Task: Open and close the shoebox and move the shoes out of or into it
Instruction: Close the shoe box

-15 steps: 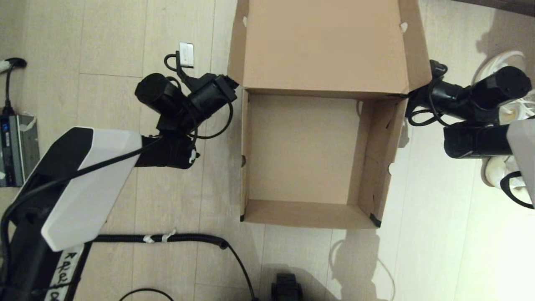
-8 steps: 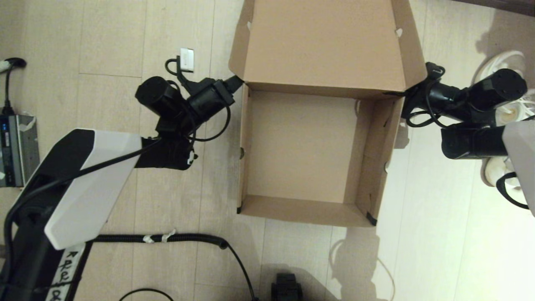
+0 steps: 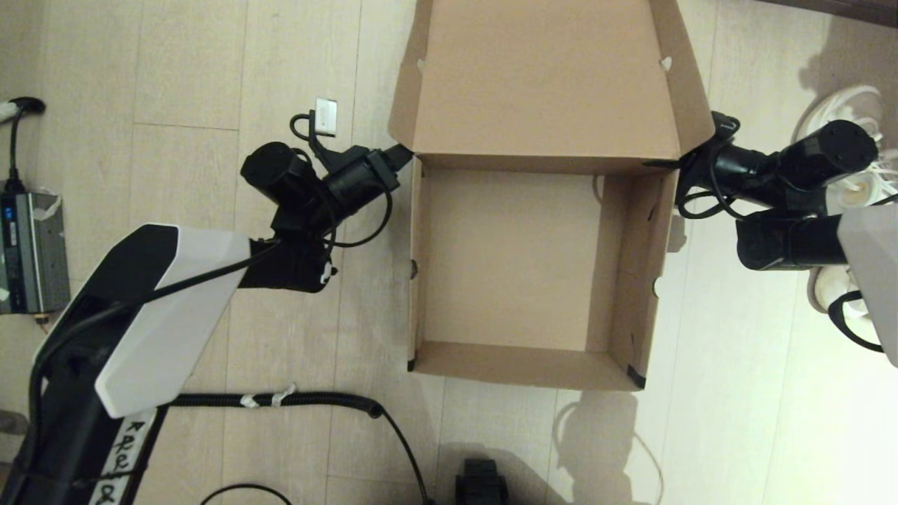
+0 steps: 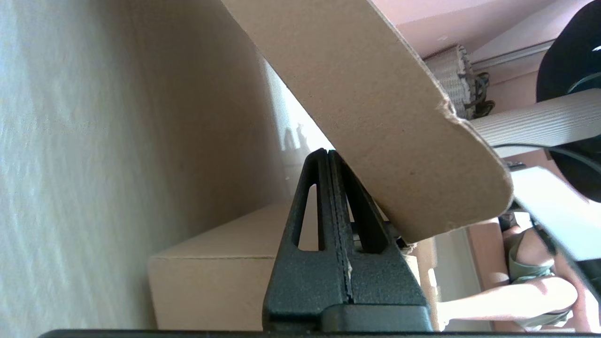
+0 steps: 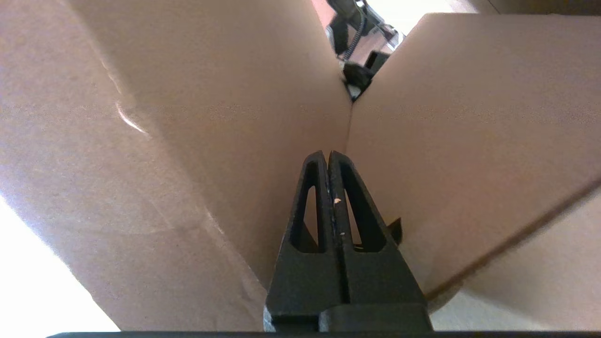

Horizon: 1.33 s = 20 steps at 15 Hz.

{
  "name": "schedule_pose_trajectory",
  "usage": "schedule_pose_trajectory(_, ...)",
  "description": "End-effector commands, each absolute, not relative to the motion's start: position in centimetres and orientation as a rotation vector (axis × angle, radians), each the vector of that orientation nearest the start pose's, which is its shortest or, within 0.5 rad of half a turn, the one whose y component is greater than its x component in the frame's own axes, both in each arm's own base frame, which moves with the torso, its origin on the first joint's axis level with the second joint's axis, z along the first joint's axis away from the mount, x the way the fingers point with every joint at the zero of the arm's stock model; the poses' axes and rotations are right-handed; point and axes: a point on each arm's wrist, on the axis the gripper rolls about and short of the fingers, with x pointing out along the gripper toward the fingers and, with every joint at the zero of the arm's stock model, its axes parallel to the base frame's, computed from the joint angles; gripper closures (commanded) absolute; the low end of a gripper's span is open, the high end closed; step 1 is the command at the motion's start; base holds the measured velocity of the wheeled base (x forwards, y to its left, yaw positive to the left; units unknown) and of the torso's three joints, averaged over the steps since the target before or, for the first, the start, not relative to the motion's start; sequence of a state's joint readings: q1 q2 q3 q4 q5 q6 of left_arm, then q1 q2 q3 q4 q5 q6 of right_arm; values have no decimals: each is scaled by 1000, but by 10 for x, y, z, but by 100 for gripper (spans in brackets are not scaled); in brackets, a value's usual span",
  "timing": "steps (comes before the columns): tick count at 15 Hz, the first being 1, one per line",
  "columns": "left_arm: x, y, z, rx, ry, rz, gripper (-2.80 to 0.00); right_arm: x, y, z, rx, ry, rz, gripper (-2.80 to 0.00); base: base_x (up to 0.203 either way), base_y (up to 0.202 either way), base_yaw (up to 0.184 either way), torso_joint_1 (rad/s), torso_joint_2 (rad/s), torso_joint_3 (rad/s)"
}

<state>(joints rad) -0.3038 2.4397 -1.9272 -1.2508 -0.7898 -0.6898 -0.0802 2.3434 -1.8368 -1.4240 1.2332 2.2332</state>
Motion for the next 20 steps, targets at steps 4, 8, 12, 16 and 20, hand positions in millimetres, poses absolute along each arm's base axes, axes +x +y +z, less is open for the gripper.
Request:
schedule_pose_trajectory(4,466,-164,204,-426,-298,-1235,0,452,-20,250,1326,736,1205,0,0,0,0,0,0,0)
schedule_pose_trajectory(8,459,-163,184,-437,-262,-1229,0,440,-33,231,1328,736,1154,0,0,0,0,0,0,0)
schedule_pose_trajectory(12,444,-159,161,-449,-224,-1222,0,426,-47,198,1406,779,1065,0,0,0,0,0,0,0)
schedule_pose_trajectory(16,440,-156,160,-451,-217,-1216,0,423,-68,152,1274,654,1015,0,0,0,0,0,0,0)
schedule_pose_trajectory(20,440,-157,161,-450,-222,-1217,0,434,-74,133,1113,522,1025,0,0,0,0,0,0,0)
